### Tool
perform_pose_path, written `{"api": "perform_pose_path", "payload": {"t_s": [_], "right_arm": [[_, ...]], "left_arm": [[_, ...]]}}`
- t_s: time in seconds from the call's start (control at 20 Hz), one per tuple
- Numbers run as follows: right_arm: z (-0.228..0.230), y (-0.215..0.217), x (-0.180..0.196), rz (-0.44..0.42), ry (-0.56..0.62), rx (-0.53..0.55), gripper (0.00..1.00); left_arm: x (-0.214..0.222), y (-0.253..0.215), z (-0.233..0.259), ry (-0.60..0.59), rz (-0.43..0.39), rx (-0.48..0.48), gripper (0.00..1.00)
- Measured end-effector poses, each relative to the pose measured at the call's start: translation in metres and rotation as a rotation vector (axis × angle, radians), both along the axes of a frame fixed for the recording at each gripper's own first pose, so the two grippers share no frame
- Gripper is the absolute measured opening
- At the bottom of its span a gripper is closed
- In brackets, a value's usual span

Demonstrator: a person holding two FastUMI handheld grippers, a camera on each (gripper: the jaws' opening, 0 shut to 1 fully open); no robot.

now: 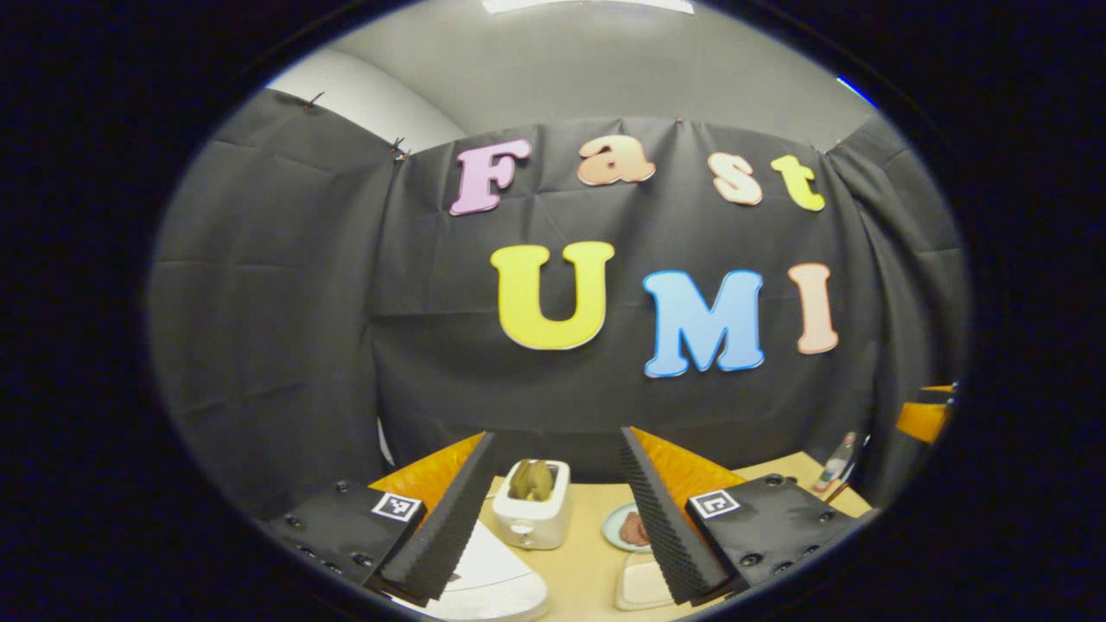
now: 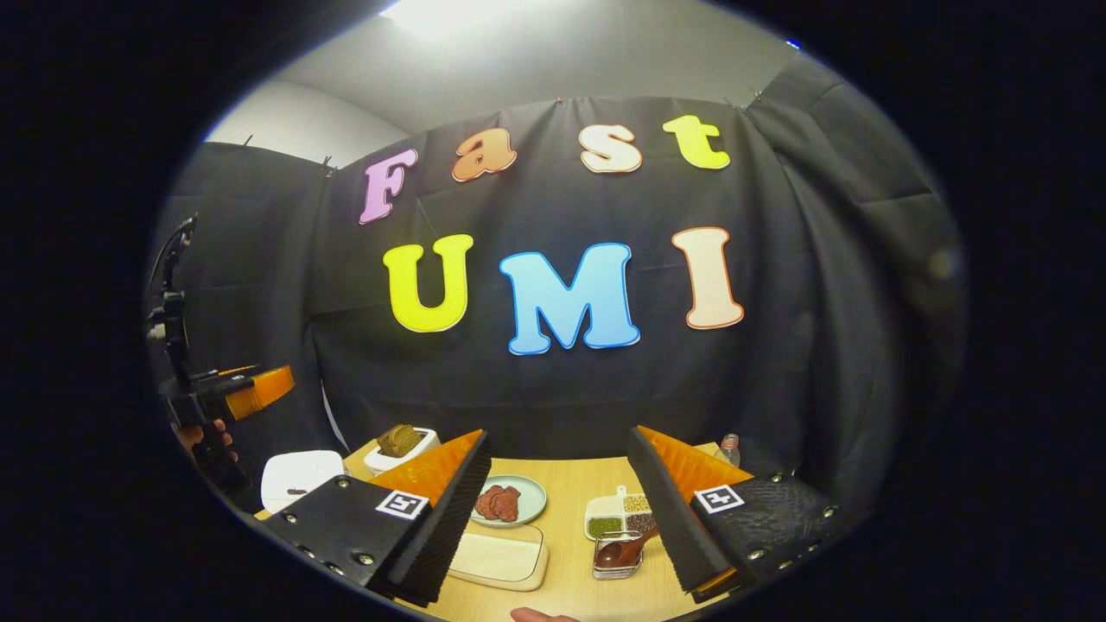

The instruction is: Close the left gripper, press the button to open the rice cooker; take a wooden spoon from the chopstick holder with the right hand, scoop a spoonful of rice and pour it into the rice cooker, then put the wooden spoon back into the chopstick holder.

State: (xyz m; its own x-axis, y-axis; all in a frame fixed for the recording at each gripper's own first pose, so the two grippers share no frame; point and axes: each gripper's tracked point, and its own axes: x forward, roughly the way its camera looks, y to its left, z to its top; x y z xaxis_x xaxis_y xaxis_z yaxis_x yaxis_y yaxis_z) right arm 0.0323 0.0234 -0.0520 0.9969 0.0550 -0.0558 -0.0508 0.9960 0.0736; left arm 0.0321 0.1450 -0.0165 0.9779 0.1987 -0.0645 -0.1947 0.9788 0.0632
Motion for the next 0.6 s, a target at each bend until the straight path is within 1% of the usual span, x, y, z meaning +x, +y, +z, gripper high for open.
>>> {"api": "perform_pose_path", "payload": {"t_s": [0.1, 0.15, 0.2, 0.4, 0.6], "right_arm": [[0.009, 0.0, -0.005, -0.013, -0.007, 0.001, 0.96], [0.013, 0.003, -0.008, -0.012, -0.013, 0.003, 0.96], [0.016, 0.004, -0.01, -0.013, -0.018, 0.001, 0.96], [0.025, 0.001, -0.016, -0.036, -0.035, -0.008, 0.96], [0.027, 0.0, -0.018, -0.055, -0.038, -0.007, 0.96]], "left_arm": [[-0.01, -0.032, 0.006, -0.014, -0.051, -0.027, 0.97], [-0.012, -0.045, 0.008, -0.022, -0.077, -0.032, 0.96], [-0.017, -0.049, 0.01, -0.03, -0.086, -0.034, 0.95], [-0.025, -0.059, 0.007, -0.032, -0.118, -0.048, 0.97], [-0.033, -0.056, 0.008, -0.042, -0.119, -0.061, 0.98]]}}
